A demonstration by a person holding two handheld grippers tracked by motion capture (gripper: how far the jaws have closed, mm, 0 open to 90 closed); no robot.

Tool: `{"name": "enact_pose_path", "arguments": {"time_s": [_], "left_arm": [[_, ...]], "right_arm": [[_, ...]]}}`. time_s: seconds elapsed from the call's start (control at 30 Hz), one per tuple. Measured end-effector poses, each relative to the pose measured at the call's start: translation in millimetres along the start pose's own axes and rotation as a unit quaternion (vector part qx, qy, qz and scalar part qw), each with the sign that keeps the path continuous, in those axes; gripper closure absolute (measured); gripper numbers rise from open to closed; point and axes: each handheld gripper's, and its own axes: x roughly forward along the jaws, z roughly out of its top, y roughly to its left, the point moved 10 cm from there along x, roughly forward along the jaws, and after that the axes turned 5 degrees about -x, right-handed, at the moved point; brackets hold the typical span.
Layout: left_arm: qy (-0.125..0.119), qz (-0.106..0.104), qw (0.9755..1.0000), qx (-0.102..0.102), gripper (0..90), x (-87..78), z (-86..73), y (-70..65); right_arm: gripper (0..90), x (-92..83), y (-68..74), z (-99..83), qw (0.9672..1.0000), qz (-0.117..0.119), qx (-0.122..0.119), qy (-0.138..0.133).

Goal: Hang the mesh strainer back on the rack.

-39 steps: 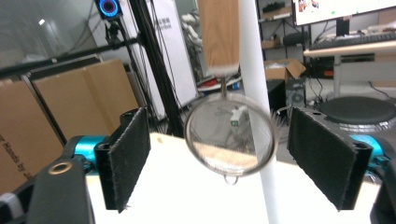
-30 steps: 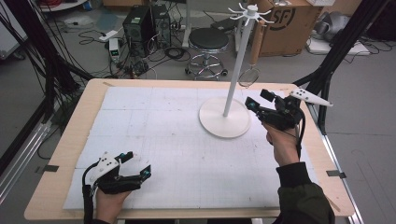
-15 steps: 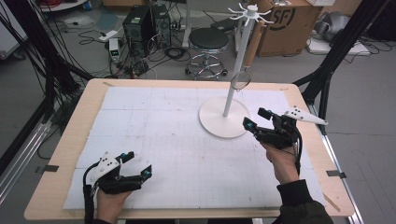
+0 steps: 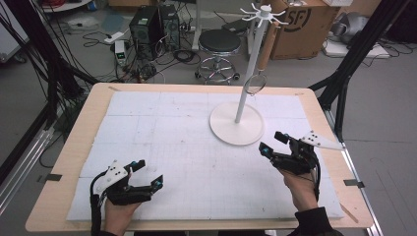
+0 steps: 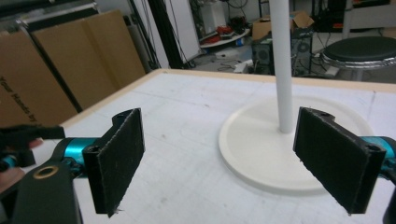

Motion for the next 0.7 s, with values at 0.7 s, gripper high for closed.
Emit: {"name": "enact_pose_path", "arguments": {"time_s": [0.7], "left_arm": [[0.006, -0.013, 0.9999, -0.007, 11.3, 6.5, -4.0, -6.4]], "right_arm": [[15.4, -12.9, -11.1, -62.6, 0.9991, -0.008, 0.013, 0.04]]}}
